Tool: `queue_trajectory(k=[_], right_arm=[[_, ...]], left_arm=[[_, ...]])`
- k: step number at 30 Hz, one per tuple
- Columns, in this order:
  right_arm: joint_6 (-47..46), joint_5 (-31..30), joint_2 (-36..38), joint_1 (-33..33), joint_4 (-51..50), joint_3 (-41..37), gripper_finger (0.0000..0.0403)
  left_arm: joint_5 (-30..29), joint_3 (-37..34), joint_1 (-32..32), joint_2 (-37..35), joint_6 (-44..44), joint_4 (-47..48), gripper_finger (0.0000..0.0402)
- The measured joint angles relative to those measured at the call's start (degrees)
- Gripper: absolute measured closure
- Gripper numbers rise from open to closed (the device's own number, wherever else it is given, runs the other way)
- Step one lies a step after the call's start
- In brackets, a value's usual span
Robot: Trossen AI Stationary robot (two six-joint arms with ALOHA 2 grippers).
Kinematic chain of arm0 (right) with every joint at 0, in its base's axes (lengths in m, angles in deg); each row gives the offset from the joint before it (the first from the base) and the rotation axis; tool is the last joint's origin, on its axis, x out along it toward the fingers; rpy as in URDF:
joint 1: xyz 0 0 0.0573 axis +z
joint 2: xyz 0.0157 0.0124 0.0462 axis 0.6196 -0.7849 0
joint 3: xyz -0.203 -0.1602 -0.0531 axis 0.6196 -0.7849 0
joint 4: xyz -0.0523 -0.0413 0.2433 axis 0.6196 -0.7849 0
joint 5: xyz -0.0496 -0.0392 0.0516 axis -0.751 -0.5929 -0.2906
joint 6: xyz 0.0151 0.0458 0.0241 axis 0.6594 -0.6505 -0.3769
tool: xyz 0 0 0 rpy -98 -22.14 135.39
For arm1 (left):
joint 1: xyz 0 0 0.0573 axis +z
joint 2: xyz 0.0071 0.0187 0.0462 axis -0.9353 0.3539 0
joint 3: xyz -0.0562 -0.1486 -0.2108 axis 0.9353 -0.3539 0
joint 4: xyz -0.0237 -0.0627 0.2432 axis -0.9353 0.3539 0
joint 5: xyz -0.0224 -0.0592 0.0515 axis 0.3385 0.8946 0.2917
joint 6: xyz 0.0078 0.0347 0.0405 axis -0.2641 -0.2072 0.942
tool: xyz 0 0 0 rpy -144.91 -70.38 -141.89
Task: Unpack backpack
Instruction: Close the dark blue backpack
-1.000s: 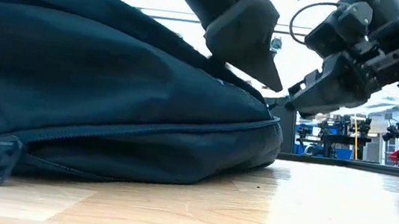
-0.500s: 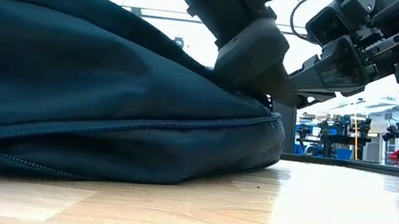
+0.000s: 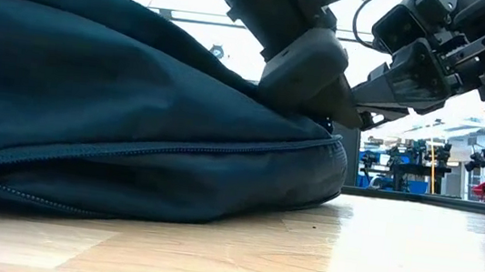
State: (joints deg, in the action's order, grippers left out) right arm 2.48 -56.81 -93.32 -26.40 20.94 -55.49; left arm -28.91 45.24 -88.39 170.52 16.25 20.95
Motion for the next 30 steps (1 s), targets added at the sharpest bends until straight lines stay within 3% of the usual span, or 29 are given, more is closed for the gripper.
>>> queue_trajectory(k=[13,15,21,30], right_arm=[[-0.09,1.36,0.00,0.01,0.83,0.00,0.0403],[-0.09,1.69,0.00,0.01,1.10,0.00,0.0403],[-0.09,1.80,0.00,0.01,1.18,0.00,0.0403],[1.96,1.58,0.27,0.02,2.94,0.00,0.0401]], left_arm=[[-2.14,0.00,-0.02,0.00,-0.04,0.47,0.0172],[-2.87,0.00,0.00,0.00,-0.10,0.47,0.0203],[-1.23,0.00,0.00,0.00,-0.74,0.54,0.0379],[-1.50,0.00,0.00,0.00,-0.89,0.50,0.0398]])
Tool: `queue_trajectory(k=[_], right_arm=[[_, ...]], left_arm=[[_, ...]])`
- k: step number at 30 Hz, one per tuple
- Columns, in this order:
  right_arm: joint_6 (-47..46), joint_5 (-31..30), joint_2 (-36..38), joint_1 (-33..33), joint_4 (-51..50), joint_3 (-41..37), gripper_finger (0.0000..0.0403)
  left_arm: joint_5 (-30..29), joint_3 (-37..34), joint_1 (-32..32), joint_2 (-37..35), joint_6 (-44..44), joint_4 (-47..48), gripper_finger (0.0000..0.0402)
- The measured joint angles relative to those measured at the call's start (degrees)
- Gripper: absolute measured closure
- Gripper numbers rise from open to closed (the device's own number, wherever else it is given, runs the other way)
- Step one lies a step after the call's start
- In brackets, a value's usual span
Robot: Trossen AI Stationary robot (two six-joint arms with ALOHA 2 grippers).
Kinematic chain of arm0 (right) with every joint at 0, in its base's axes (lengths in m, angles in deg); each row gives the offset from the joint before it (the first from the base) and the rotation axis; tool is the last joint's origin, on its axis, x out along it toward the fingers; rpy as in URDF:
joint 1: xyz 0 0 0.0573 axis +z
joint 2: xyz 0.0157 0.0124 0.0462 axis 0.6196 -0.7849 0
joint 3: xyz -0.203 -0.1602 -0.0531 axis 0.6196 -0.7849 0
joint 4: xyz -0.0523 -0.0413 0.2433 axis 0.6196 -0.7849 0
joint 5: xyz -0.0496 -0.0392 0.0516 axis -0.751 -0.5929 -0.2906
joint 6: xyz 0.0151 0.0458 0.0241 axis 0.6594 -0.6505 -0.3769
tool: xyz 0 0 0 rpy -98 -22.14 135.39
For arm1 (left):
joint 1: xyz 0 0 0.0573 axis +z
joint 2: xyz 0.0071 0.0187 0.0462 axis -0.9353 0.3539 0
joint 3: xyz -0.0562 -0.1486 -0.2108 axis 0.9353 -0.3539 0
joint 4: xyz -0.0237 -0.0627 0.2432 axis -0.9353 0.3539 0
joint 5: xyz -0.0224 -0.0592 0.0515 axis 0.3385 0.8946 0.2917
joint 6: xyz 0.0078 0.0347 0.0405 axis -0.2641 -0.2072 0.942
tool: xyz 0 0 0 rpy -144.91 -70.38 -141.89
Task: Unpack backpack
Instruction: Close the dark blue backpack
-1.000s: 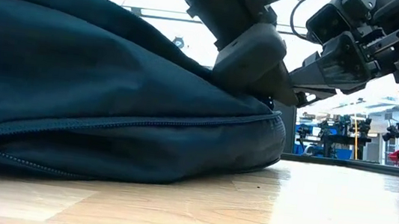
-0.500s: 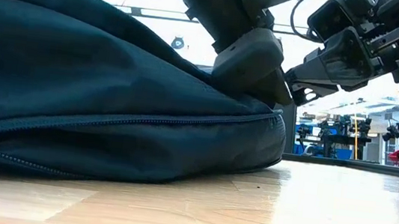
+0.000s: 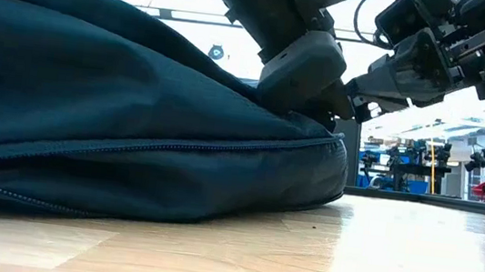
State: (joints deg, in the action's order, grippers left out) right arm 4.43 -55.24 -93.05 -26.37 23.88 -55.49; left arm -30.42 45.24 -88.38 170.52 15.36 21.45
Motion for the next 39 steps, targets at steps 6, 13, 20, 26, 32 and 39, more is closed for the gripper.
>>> queue_trajectory(k=[6,13,20,26,32,39], right_arm=[[6.34,0.12,3.12,2.37,1.53,0.06,0.0383],[13.85,-6.52,3.97,5.67,-0.83,0.07,0.0330],[19.90,-26.56,3.77,8.98,-7.79,0.00,0.0243],[22.07,-29.83,3.77,9.80,-7.12,0.00,0.0178],[23.57,-29.75,3.77,9.87,-4.49,0.00,0.0149],[23.76,-28.49,2.73,9.67,-2.67,0.00,0.0156]], left_arm=[[-0.21,0.02,-1.03,-0.27,-0.33,1.85,0.0400],[-0.15,-0.02,-2.99,-1.72,-3.29,4.77,0.0401],[0.08,-0.04,-5.25,-3.13,-3.58,5.48,0.0401],[0.24,-0.04,-5.26,-3.85,-2.81,1.98,0.0401],[0.16,-0.04,-4.39,-4.02,2.05,-5.35,0.0401],[0.13,-0.04,-3.65,-4.02,4.23,-8.34,0.0401]])
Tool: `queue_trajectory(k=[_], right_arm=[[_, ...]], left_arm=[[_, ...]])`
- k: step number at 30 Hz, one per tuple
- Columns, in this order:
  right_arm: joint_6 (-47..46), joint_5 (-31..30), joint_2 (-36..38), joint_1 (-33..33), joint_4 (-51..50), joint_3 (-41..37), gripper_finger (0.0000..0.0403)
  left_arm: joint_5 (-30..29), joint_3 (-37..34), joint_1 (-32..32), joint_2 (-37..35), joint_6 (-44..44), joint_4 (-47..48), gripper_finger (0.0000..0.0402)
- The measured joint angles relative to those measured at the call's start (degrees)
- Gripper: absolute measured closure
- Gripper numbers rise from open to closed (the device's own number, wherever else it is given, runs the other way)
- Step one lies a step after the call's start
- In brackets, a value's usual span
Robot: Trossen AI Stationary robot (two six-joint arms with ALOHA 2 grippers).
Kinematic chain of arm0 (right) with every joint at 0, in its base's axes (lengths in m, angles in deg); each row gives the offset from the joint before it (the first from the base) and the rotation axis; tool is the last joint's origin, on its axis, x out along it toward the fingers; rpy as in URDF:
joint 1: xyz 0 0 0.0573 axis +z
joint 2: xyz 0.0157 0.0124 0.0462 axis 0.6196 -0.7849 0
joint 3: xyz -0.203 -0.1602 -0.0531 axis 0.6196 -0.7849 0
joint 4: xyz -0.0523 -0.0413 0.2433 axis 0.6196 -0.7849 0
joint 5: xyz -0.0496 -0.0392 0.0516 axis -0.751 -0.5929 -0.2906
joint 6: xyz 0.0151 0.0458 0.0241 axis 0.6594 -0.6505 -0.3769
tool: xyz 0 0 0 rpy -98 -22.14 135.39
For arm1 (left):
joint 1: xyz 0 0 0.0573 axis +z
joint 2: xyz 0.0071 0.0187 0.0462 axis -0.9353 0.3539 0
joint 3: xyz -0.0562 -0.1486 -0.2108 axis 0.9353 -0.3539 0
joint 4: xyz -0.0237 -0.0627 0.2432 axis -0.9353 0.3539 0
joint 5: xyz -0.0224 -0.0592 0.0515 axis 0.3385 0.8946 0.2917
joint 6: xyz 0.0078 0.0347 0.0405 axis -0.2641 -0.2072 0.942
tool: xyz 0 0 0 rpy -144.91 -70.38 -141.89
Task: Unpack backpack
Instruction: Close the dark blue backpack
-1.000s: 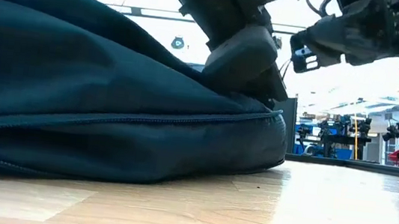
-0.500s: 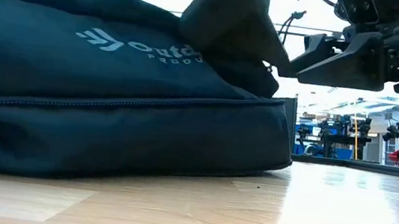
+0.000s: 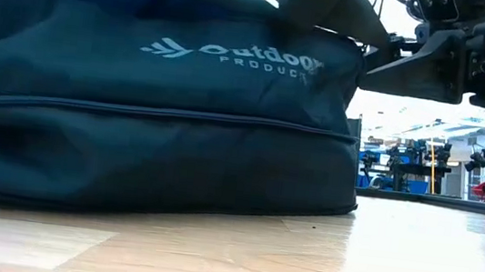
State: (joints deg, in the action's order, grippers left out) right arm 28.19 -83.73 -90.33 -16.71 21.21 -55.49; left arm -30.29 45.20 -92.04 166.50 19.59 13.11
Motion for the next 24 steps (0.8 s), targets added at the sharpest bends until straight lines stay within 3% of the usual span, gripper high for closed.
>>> queue_trajectory(k=[7,13,19,24], right_arm=[[7.63,0.53,-9.65,-0.22,7.71,2.13,0.0186],[11.54,-3.50,-17.36,-0.35,8.07,7.05,0.0260],[11.68,-4.50,-15.97,0.09,7.35,7.61,0.0381],[9.17,-4.00,-12.59,0.09,5.41,7.61,0.0400]], left_arm=[[0.00,0.00,0.02,0.00,0.23,-0.02,0.0401],[-0.11,-0.02,-0.87,0.00,-0.68,3.47,0.0401],[-0.30,0.02,-2.84,-2.51,-9.62,12.20,0.0401],[-0.61,0.11,-5.15,-4.30,-15.18,18.32,0.0401]])
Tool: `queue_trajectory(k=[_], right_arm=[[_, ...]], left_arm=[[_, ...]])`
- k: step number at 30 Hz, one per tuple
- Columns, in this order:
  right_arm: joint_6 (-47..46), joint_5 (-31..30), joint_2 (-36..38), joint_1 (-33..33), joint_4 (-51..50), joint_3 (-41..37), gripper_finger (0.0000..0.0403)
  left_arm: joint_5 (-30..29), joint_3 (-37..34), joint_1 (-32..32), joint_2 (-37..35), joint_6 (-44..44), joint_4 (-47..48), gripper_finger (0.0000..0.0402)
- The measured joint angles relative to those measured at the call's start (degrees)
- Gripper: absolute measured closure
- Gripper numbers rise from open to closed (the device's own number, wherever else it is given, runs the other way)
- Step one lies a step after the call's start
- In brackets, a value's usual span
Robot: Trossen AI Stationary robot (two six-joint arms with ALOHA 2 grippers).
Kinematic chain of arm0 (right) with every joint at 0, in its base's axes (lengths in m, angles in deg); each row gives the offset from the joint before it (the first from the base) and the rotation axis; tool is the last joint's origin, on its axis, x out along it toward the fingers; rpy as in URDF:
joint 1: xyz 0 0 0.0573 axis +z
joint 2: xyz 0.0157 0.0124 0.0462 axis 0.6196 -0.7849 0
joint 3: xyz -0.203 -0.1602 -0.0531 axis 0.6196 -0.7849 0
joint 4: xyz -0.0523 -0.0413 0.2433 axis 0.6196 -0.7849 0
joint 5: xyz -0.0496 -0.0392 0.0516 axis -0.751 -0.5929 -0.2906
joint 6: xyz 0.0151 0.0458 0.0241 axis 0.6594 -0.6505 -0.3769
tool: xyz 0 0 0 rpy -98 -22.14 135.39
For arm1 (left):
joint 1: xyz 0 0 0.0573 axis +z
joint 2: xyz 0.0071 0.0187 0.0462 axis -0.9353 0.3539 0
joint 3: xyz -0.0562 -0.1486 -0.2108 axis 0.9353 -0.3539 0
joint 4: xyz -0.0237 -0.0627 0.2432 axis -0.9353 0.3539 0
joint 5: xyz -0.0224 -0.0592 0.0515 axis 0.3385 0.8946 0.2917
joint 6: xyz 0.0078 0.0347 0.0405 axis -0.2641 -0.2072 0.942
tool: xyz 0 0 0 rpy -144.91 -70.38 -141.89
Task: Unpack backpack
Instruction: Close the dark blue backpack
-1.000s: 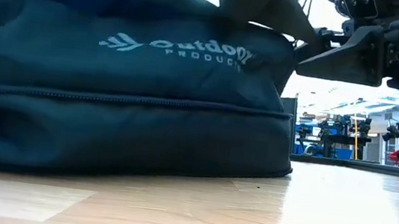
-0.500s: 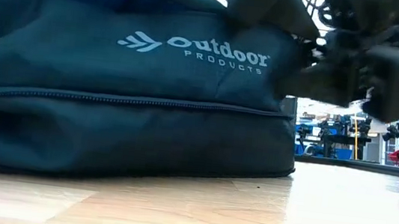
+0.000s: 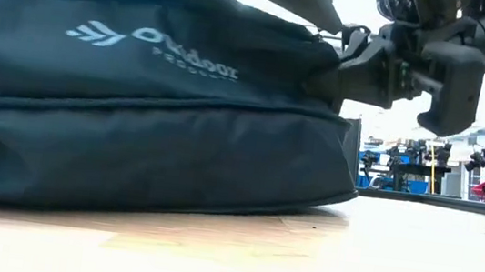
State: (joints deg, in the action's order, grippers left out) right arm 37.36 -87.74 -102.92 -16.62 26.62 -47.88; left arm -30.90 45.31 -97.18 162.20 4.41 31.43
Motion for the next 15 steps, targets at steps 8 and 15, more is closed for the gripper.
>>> queue_trajectory(k=[8,15], right_arm=[[-2.02,-0.12,4.01,0.00,-3.59,-0.05,0.0403],[-2.93,-2.65,5.22,-0.72,-5.82,-0.05,0.0403]], left_arm=[[-0.51,0.02,-2.67,-0.07,-11.84,10.03,0.0401],[-4.01,0.00,-5.55,-0.07,-13.98,12.46,0.0401]])
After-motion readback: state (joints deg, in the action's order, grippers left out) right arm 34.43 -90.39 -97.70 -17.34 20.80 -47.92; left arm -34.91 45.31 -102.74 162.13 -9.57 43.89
